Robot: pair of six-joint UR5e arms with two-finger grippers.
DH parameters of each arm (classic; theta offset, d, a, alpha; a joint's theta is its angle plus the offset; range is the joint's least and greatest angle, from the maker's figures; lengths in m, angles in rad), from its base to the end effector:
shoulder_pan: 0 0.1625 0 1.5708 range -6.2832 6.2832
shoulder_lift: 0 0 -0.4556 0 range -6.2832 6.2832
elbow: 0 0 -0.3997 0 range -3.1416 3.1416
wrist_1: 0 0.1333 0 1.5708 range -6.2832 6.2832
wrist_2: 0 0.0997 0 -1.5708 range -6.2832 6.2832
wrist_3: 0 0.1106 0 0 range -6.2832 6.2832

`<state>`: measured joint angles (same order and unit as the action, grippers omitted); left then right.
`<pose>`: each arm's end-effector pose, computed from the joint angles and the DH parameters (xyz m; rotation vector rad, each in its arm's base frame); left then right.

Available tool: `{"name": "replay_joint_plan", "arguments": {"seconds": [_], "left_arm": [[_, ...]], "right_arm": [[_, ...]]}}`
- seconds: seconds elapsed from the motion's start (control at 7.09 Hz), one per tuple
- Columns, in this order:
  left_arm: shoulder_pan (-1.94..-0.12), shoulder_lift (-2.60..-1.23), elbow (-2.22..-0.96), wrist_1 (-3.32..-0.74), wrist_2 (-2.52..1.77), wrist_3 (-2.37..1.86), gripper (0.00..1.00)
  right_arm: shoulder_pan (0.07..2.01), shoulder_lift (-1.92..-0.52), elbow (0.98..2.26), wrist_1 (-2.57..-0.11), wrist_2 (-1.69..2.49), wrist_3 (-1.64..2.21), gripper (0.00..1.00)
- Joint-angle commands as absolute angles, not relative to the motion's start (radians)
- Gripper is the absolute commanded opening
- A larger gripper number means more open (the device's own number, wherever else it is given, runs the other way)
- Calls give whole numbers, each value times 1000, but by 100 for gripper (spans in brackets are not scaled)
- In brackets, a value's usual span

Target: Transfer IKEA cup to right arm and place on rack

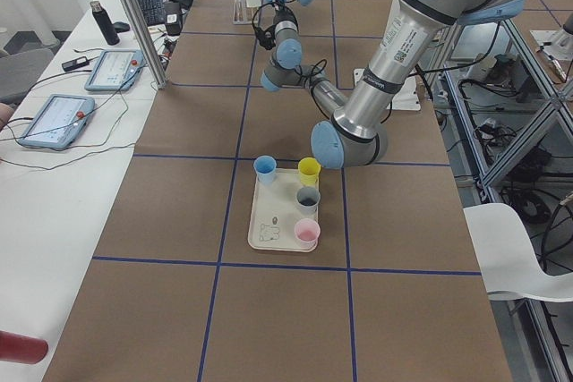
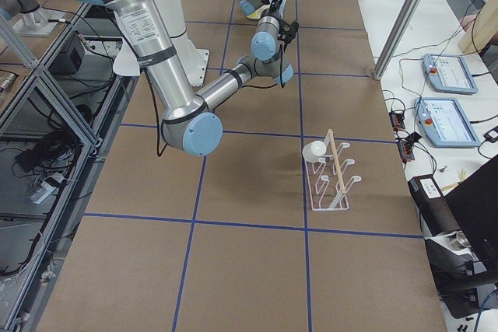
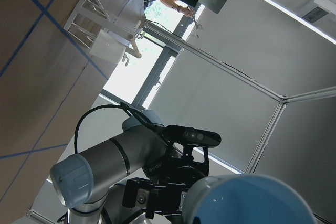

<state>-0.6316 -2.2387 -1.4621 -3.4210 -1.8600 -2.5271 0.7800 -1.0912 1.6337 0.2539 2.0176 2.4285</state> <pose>0.4385 -0.4468 0.1627 -0.5201 2.3468 -0.4111 -0.3316 -0.4483 0.2193 -0.3000 -2.2729 0.3256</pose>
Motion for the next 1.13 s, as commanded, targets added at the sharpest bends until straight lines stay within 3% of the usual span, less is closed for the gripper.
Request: {"name": "replay_joint_plan", "arguments": {"seconds": [0.0, 0.14, 0.28, 0.42, 0.56, 0.71, 0.85, 0.99], "left_arm": [[-624, -2241, -1460, -3422, -1859, -2526, 0], [-624, -2247, -1460, -3422, -1859, -2526, 0], [-623, -2247, -1462, -3421, -1859, -2526, 0], [-623, -2247, -1462, -3421, -1859, -2526, 0], [-620, -2247, -1463, -3422, -1859, -2526, 0], [-615, -2247, -1465, -3422, -1859, -2526, 0], [-615, -2247, -1466, -3424, -1859, -2525, 0], [-615, -2246, -1468, -3425, -1859, -2525, 0]], "right_arm": [[762, -1089, 1634, 252, 1991, 2428, 99], [758, -1088, 1634, 250, 1990, 2428, 98], [755, -1089, 1632, 250, 1983, 2428, 91], [755, -1088, 1634, 250, 1983, 2428, 77], [755, -1089, 1634, 252, 1983, 2428, 48], [755, -1089, 1635, 255, 1985, 2430, 13], [755, -1089, 1640, 256, 1983, 2428, 0], [756, -1091, 1641, 258, 1983, 2428, 0]]}}
